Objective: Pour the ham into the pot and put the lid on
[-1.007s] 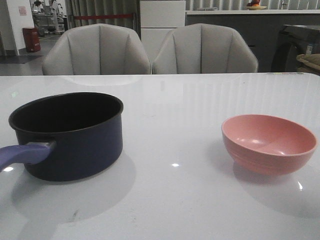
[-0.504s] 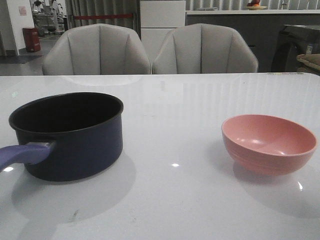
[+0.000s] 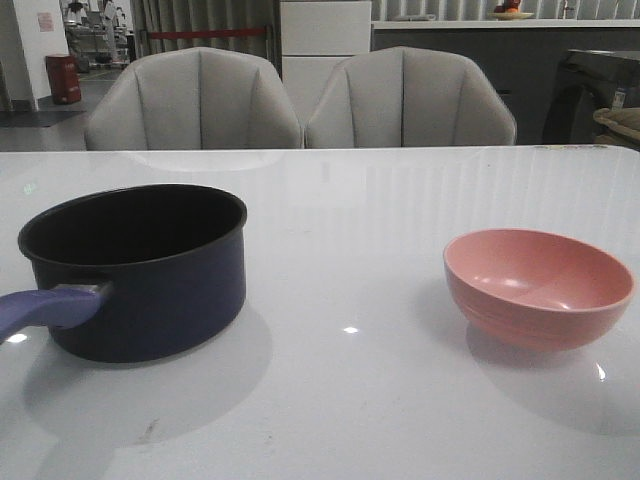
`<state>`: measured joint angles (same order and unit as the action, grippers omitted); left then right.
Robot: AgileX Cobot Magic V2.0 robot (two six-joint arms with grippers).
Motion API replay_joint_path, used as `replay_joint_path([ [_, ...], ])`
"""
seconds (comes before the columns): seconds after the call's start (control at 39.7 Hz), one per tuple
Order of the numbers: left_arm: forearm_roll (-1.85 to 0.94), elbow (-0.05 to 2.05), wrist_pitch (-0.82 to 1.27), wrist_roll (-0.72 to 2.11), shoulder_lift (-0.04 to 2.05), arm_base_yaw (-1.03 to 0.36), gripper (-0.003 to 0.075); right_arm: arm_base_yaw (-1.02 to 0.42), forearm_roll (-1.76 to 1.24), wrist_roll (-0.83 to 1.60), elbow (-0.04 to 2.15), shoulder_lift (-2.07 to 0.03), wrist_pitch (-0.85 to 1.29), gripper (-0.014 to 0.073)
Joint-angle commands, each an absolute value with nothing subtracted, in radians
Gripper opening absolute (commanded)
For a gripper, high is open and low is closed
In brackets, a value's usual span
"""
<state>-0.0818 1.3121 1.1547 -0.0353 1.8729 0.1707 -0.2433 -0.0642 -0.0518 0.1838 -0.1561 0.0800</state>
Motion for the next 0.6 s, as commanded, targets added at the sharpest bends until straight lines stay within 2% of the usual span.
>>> replay_joint_path([
  [0.0, -0.091, 1.383, 1.215, -0.025, 1.808, 0.173, 0.0270, -0.245, -0.067, -0.045, 0.209, -0.165, -0.010, 0.0152],
  [0.28, -0.122, 1.527, 1.288, 0.024, 1.733, 0.156, 0.0270, -0.245, -0.067, -0.045, 0.209, -0.165, -0.010, 0.0152],
  [0.58, -0.129, 1.694, 1.288, 0.038, 1.692, -0.070, 0.0270, -0.245, -0.067, -0.045, 0.209, -0.165, -0.010, 0.0152],
])
